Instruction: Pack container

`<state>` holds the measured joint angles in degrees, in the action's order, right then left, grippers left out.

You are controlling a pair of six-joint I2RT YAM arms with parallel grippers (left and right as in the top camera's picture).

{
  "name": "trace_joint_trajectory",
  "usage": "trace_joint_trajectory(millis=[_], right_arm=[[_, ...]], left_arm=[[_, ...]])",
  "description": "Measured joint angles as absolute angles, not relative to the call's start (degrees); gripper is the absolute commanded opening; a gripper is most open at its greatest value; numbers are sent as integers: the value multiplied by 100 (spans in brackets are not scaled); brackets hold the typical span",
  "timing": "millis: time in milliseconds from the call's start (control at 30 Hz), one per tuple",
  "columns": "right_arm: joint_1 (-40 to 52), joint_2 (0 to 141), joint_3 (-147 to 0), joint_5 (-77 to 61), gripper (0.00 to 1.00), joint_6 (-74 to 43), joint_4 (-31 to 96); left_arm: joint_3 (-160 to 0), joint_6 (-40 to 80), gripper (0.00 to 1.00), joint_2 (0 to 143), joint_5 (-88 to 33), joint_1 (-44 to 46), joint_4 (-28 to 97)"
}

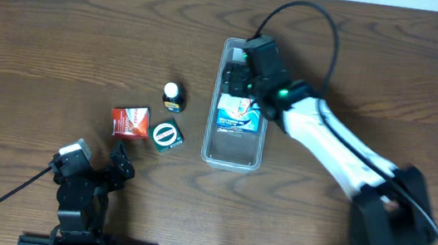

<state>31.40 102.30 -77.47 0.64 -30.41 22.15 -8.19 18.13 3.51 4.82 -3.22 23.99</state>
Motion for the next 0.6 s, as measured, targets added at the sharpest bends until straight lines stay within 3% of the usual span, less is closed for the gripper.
trace_joint_trajectory(millis=[200,333,600], right_arm=[[2309,8617,-7773,32,86,-2735,3527],[1299,7765,-7789,71,99,-2648,4587],[-311,7341,-7787,110,99,-2604,6143]], left_arm=[[-819,1813,98,351,482,-320,2399],[-819,1813,98,351,482,-320,2399],[-816,1815,98,351,480,-320,2394]])
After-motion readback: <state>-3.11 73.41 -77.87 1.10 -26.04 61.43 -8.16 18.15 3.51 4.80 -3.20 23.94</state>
